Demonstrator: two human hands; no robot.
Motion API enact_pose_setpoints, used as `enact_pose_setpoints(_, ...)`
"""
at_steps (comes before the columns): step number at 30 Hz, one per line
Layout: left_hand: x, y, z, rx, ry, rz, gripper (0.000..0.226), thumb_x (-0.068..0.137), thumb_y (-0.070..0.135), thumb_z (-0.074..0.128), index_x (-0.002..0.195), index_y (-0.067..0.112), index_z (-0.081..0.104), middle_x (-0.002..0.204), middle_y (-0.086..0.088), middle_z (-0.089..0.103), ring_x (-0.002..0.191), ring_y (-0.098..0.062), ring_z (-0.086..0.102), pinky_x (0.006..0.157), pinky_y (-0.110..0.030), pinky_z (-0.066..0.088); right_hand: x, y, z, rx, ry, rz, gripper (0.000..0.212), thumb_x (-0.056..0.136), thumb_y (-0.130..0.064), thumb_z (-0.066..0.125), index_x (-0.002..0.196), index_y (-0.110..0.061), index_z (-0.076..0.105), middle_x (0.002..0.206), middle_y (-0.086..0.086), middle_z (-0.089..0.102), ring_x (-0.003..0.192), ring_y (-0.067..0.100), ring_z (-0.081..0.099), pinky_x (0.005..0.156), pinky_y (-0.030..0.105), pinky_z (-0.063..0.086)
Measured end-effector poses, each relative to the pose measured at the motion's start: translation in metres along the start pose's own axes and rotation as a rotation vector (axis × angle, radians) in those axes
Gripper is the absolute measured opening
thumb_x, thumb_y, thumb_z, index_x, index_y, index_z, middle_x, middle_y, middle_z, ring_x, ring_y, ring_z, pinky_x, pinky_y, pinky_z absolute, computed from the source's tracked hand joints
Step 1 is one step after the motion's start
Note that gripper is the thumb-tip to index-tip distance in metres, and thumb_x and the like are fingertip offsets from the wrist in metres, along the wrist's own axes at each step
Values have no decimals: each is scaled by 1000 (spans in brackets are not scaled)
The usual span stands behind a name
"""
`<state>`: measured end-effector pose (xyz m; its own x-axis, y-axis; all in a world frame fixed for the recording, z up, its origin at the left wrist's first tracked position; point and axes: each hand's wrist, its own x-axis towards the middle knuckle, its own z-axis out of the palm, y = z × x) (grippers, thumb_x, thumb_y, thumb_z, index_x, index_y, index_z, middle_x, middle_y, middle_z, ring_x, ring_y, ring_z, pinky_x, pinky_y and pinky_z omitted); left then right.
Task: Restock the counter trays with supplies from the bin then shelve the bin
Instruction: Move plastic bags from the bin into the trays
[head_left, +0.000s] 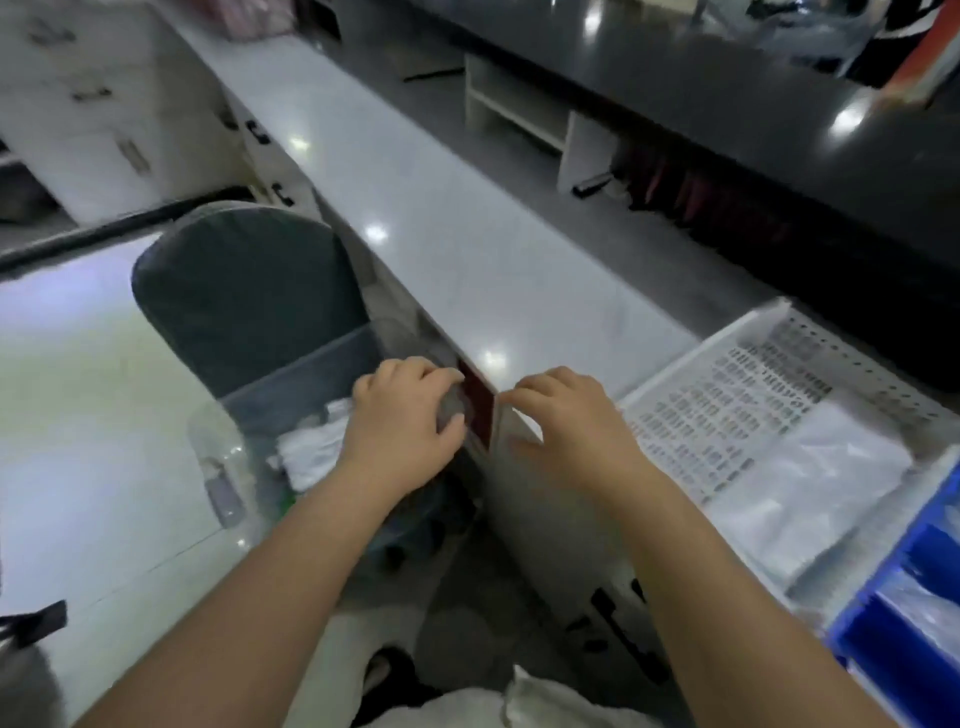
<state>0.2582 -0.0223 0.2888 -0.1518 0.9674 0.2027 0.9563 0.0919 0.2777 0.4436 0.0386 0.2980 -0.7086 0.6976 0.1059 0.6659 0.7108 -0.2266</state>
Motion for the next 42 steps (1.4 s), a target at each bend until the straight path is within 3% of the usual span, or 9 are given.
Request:
enact_pose_setpoints(7,-34,-175,-14,50,-58,-243,43,79,39,61,120,29,62,111,3,62,105,-24,52,86,-39,40,119,-112,89,54,-121,-187,44,83,-37,63,125,-25,57,125,-4,60,116,23,49,94,40,42)
enact_pose_setpoints(14,-53,-265,7,-4,-204,-443,47,83,42,58,128,30,56,121,1,59,110,-24,50,90,-38,41,189,-154,149,187,-275,-166,42,84,-33,66,124,-24,58,125,-2,59,119,22,47,98,41,41)
enact_pose_setpoints(19,-42,-299,44,-39,-260,-565,46,81,39,59,127,29,57,117,2,60,107,-25,51,88,-37,38,239,-137,194,216,-417,-163,41,84,-31,66,123,-24,58,126,-1,59,119,24,46,97,41,40)
enact_pose_setpoints(22,-24,-314,77,-42,-302,-634,46,79,36,58,125,28,57,115,1,61,107,-25,51,92,-44,39,273,-114,228,203,-504,-160,41,85,-30,65,124,-24,57,128,0,57,120,25,45,97,40,40)
enact_pose_setpoints(27,9,-333,148,-79,-412,-700,54,82,35,59,133,27,48,127,-3,53,115,-27,45,89,-39,36,324,-78,293,195,-652,-170,40,86,-28,63,125,-23,56,132,1,55,123,25,43,101,39,37)
enact_pose_setpoints(35,39,-388,254,-106,-590,-710,70,83,30,61,145,23,30,151,-6,31,134,-29,29,104,-44,29,349,-70,400,181,-683,-201,45,85,-22,61,129,-23,52,134,0,53,123,24,42,94,34,29)
enact_pose_setpoints(38,46,-411,294,-89,-648,-656,77,83,31,63,148,21,24,155,-8,23,139,-30,21,107,-47,26,350,-60,436,196,-693,-170,44,85,-18,62,128,-20,54,132,4,54,122,25,44,99,37,34)
enact_pose_setpoints(42,54,-426,340,-37,-600,-593,81,77,31,70,146,18,29,153,-11,28,137,-30,24,107,-50,24,347,-48,468,273,-646,-117,41,79,-6,67,119,-10,62,119,12,63,112,32,53,97,41,42)
